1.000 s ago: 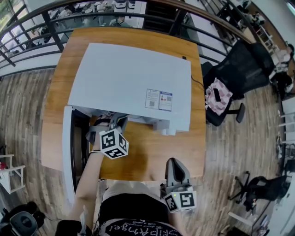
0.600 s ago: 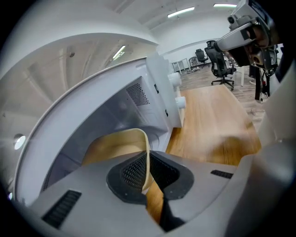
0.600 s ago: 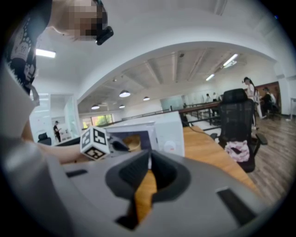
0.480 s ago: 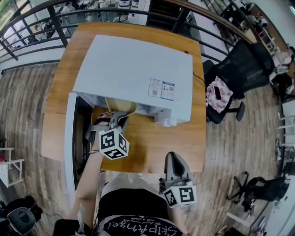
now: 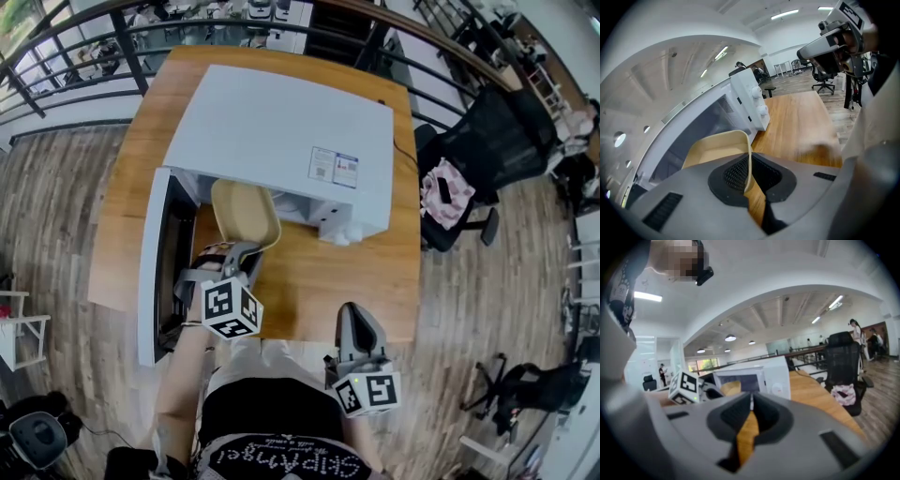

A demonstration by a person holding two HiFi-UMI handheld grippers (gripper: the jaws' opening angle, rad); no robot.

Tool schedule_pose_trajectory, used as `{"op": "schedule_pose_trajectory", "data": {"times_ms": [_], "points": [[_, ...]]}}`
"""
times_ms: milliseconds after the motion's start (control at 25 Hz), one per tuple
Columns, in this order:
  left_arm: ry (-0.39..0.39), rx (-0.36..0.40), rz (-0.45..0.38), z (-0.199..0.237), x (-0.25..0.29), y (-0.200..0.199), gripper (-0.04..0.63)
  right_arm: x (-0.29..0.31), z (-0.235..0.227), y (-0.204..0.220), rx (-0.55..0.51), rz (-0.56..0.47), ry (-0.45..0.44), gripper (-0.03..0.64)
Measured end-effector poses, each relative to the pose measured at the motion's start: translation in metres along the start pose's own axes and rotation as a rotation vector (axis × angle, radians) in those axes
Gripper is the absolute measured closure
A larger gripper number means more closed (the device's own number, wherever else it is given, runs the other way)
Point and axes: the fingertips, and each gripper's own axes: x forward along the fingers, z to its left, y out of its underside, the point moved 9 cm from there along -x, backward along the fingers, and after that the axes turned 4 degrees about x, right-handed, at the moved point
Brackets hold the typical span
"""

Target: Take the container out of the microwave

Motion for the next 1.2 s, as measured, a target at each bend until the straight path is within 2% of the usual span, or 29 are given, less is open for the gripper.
{"op": "schedule_pose_trajectory", "data": {"times_ms": [280,520,960,1200], "points": [[-0.025,-0.034,-0.015,-0.017,-0.034,-0.008,0.554,-0.005,0.006,-0.002,-0.013,-0.026,-0.030,0.577],[-0.022,-0.021,-0.035,-0.032,-0.067,-0.022,0.554,-0.011,0.010,-0.007,-0.018,-0.054,-0.051,0.577],[-0.030,-0.021,-0.084,-0.037,-0.119,-0.043,0.554,-0.019,0.018,-0.024,-0.054,-0.114,-0.071,0.577],[-0.022,-0.053,-0.101,-0.038,-0.136,-0.043,0.554,-0.021,0.021,-0.035,-0.061,-0.138,-0.077,0.577]]}}
